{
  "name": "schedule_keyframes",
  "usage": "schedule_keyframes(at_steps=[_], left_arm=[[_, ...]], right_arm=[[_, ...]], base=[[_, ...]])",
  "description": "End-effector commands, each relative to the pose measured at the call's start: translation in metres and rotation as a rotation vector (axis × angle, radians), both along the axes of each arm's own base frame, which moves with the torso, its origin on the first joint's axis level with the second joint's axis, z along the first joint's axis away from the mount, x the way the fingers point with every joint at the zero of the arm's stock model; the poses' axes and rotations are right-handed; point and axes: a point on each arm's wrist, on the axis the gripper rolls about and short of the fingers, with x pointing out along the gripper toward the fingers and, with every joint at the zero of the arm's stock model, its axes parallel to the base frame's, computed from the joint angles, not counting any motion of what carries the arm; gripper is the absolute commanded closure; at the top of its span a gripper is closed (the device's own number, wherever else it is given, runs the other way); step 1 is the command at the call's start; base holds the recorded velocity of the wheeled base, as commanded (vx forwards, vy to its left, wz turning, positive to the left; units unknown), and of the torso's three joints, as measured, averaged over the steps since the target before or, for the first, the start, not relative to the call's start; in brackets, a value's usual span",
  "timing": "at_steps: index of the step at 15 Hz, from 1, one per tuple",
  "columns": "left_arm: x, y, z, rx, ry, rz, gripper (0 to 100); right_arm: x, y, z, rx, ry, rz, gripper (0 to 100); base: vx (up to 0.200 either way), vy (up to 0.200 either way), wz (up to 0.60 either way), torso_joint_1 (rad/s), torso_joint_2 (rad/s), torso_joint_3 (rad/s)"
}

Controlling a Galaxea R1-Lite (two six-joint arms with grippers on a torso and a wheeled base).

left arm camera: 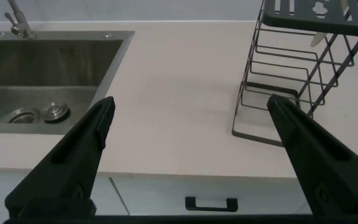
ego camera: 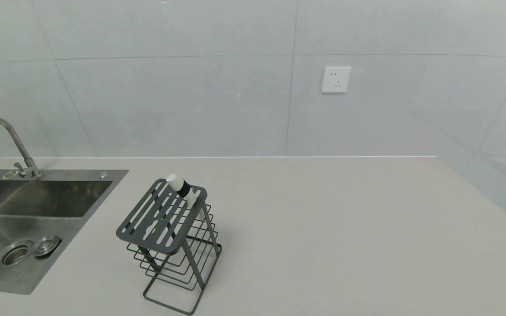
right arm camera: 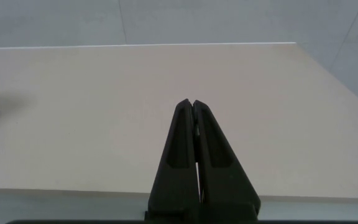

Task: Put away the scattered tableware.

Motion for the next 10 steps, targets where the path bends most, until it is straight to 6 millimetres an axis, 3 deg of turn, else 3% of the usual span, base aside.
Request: schedule_keyframes(at_steps=[1,10], left_arm=[[0.0006,0.0007,0.0002,0.003,0.004,0.028,0],[-0.0037,0.0010,-0.0009,-0.014,-0.051,-0.012,0]], right_arm=[[0.0000,0.0000,0.0000,0.000,0.000,0.002,100],[0.0000,0.0000,0.0000,0.000,0.000,0.001,100]], base=[[0.000,0.000,0.00,0.000,0.00,0.000],[0.000,0.000,0.00,0.000,0.00,0.000]])
